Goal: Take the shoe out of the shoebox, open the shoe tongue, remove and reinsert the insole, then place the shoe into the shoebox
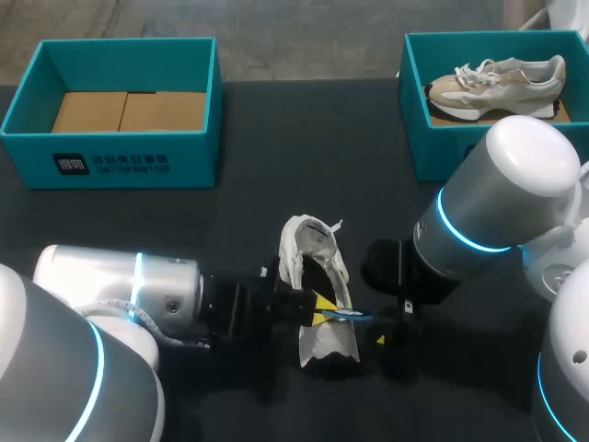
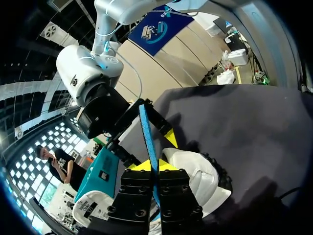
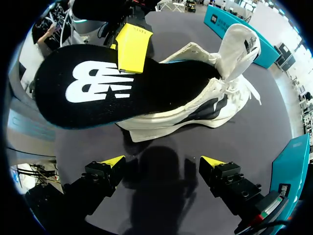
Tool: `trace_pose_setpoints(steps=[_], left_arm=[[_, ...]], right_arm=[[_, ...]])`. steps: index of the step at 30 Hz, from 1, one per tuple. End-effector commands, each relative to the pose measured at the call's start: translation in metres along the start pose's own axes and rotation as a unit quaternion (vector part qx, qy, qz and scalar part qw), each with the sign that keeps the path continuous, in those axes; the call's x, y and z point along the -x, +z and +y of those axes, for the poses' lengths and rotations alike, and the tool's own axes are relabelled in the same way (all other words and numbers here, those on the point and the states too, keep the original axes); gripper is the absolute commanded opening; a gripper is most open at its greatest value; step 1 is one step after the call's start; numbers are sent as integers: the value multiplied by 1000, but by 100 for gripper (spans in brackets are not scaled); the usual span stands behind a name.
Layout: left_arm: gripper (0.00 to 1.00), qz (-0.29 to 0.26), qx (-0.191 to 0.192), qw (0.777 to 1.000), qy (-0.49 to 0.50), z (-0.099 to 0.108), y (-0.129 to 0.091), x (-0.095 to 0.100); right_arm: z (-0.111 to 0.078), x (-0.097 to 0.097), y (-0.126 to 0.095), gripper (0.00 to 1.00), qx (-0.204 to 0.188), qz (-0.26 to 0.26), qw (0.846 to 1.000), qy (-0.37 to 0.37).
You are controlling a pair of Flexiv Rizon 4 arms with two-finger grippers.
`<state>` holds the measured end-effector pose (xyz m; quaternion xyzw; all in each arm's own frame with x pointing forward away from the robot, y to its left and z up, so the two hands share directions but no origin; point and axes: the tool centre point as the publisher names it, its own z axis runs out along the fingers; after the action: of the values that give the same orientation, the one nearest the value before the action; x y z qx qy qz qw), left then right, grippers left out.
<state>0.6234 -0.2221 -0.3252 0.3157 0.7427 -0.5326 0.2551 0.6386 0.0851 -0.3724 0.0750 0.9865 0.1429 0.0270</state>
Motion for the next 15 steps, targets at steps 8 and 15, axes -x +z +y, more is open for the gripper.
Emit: trace_pose_setpoints(steps=[8, 15], left_arm=[[0, -3, 31, 999, 25, 20, -1, 2], [0, -6, 52, 998, 43, 30, 2, 0]], right_arm=[[0, -1, 2, 100, 1, -1, 1000, 0], [0, -1, 2, 100, 1, -1, 1000, 0]])
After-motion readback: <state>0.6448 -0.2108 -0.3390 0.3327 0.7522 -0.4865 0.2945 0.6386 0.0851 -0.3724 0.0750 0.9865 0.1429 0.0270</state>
